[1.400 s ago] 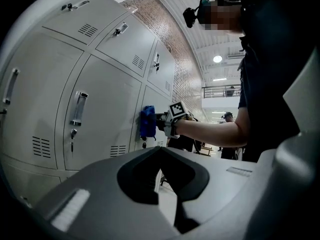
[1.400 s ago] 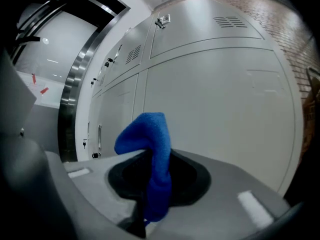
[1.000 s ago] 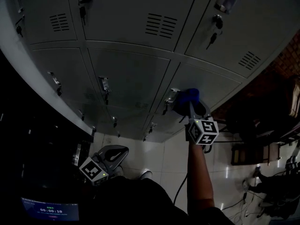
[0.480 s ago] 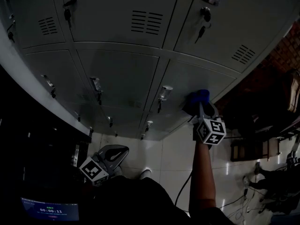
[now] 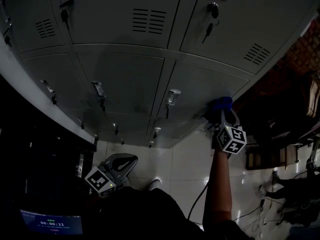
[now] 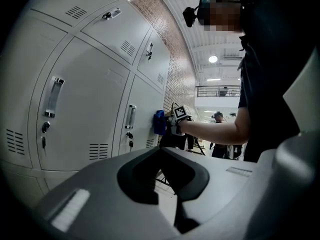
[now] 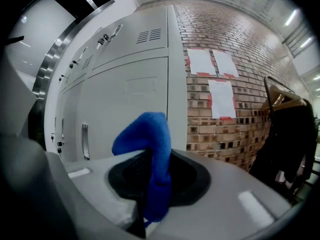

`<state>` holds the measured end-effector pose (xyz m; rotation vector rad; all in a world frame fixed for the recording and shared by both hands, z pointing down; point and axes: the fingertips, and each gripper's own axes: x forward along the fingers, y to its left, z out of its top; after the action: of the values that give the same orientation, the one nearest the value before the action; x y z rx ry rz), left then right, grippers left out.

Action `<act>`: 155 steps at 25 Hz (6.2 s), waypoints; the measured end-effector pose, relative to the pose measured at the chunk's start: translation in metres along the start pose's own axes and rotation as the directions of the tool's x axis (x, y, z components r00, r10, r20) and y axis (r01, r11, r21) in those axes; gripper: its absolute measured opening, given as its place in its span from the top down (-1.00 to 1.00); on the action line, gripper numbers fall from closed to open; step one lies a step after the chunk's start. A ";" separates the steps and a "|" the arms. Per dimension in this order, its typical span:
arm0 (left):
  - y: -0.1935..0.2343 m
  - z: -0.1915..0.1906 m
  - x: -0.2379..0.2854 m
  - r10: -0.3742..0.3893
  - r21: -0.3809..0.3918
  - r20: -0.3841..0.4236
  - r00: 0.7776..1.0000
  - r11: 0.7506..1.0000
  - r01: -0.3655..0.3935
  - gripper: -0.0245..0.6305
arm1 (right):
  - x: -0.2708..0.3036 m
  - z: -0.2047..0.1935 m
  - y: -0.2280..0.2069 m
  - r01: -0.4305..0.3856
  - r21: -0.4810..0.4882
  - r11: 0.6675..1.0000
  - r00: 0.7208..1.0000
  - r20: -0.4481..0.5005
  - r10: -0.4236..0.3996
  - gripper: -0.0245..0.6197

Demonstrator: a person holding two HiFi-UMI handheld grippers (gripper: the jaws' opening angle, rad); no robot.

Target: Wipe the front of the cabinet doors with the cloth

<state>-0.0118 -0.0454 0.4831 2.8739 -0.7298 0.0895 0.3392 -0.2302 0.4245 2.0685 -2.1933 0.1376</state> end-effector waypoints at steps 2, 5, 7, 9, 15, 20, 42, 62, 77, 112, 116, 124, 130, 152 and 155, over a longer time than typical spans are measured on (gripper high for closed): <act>-0.001 0.001 0.000 -0.002 -0.006 -0.003 1.000 1.000 0.002 0.93 | -0.001 -0.001 -0.004 0.009 0.001 1.000 1.000 -0.003 -0.009 0.70; 0.001 -0.001 -0.001 0.003 0.000 0.000 1.000 1.000 -0.003 0.93 | -0.002 -0.003 -0.007 0.028 0.011 1.000 1.000 -0.005 -0.028 0.70; 0.001 0.000 -0.003 0.004 0.002 0.005 1.000 1.000 -0.004 0.93 | -0.006 -0.003 -0.004 0.030 0.017 0.999 1.000 0.001 -0.030 0.71; 0.001 0.000 -0.005 0.002 0.001 0.004 1.000 1.000 -0.002 0.93 | -0.011 -0.003 0.006 0.016 0.020 1.000 1.000 0.008 -0.017 0.71; 0.007 -0.010 -0.016 0.020 0.012 -0.005 1.000 1.000 -0.020 0.93 | -0.015 -0.011 0.081 -0.113 0.020 0.993 0.993 0.015 0.113 0.70; 0.008 -0.005 -0.026 0.035 0.001 0.003 0.999 0.999 -0.035 0.93 | -0.002 -0.027 0.161 -0.264 -0.003 0.965 0.965 -0.004 0.264 0.70; 0.019 -0.007 -0.038 0.066 -0.003 0.001 0.998 0.998 -0.066 0.93 | 0.039 -0.046 0.183 -0.301 -0.030 0.953 0.952 -0.062 0.299 0.70; 0.005 -0.010 -0.003 0.004 0.013 -0.013 1.000 1.000 -0.004 0.93 | 0.016 -0.074 0.021 -0.014 0.009 1.000 0.995 -0.103 0.014 0.71; -0.002 -0.019 -0.016 0.026 -0.004 -0.037 0.999 1.000 -0.026 0.93 | -0.007 -0.066 0.009 0.044 0.081 0.996 0.997 -0.060 -0.039 0.70; 0.021 -0.016 -0.046 0.089 -0.038 -0.023 0.996 0.995 -0.090 0.93 | 0.051 -0.138 0.222 -0.306 0.057 0.950 0.929 -0.202 0.311 0.70; 0.020 -0.014 -0.038 0.080 -0.042 -0.027 0.996 0.996 -0.081 0.93 | 0.051 -0.142 0.207 -0.291 0.051 0.955 0.932 -0.212 0.295 0.70; 0.014 -0.015 -0.022 0.056 -0.028 -0.033 0.998 0.998 -0.057 0.93 | 0.046 -0.145 0.141 -0.196 0.084 0.977 0.954 -0.213 0.210 0.70; 0.008 -0.020 -0.013 0.044 0.000 -0.031 0.999 0.999 -0.044 0.93 | 0.038 -0.161 0.077 -0.091 0.103 0.991 0.964 -0.241 0.113 0.70; -0.008 -0.016 -0.018 0.053 0.003 -0.016 0.998 0.999 -0.053 0.93 | -0.013 -0.135 0.026 -0.056 0.071 0.996 0.982 -0.175 0.067 0.70; -0.003 -0.001 -0.021 0.046 0.034 0.012 0.999 0.998 -0.047 0.93 | -0.044 -0.101 0.079 -0.205 0.003 0.979 0.973 -0.111 0.204 0.70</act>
<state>-0.0285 -0.0326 0.4818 2.8923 -0.8050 0.0932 0.2656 -0.1669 0.5195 1.7799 -2.3279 0.2560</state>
